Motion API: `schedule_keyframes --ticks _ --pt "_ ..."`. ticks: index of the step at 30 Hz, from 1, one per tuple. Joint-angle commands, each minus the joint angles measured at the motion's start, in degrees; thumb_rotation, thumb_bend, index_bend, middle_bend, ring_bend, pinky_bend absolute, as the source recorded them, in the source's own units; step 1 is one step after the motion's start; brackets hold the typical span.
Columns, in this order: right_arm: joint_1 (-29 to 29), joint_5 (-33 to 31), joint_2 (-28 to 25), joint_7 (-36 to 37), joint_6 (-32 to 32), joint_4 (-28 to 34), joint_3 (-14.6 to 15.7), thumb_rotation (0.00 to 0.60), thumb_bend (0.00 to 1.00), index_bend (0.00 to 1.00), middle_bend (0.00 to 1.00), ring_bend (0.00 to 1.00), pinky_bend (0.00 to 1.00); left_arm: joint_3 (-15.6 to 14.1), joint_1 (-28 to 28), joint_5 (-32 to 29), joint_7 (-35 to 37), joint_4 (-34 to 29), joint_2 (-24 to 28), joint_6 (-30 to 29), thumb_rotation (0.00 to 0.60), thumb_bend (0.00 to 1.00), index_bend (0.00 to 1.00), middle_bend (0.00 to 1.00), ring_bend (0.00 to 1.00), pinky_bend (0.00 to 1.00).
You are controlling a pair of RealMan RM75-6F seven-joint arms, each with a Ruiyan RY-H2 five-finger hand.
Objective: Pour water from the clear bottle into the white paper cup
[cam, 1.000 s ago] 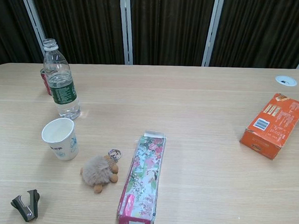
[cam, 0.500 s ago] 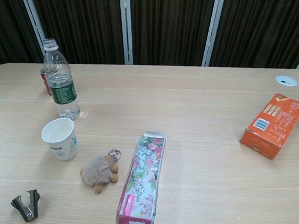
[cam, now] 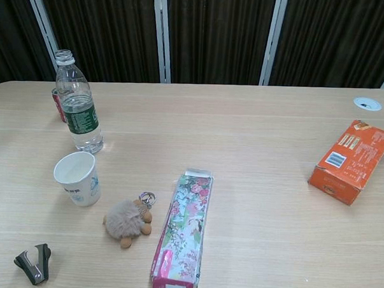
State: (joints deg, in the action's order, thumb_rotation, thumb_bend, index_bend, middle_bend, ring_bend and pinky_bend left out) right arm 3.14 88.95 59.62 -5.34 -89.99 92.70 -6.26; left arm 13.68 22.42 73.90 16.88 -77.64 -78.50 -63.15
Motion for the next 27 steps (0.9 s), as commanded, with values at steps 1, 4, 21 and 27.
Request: schedule_keyframes --ticks 1,4,21,27 --pt "0.49 -0.66 0.45 -0.27 0.92 -0.35 -0.09 0.600 0.00 0.00 0.00 0.00 0.00 1.52 3.56 -3.14 4.15 6.94 -4.15 5.29 0.600 0.00 0.00 0.00 0.00 0.00" --pt "0.85 -1.77 1.03 -0.81 1.73 -1.20 -0.34 0.600 0.00 0.00 0.00 0.00 0.00 1.56 5.65 -1.94 9.66 11.62 -6.31 8.19 0.600 0.00 0.00 0.00 0.00 0.00" --pt "1.93 -6.71 3.37 -4.97 4.57 -3.37 -1.19 0.600 0.00 0.00 0.00 0.00 0.00 -3.41 17.34 8.64 35.72 35.65 -19.49 16.73 0.600 0.00 0.00 0.00 0.00 0.00" --pt "2.14 -7.70 3.69 -4.64 5.44 -4.06 -1.22 0.600 0.00 0.00 0.00 0.00 0.00 -3.97 19.18 8.81 39.54 41.78 -23.28 18.05 0.600 0.00 0.00 0.00 0.00 0.00"
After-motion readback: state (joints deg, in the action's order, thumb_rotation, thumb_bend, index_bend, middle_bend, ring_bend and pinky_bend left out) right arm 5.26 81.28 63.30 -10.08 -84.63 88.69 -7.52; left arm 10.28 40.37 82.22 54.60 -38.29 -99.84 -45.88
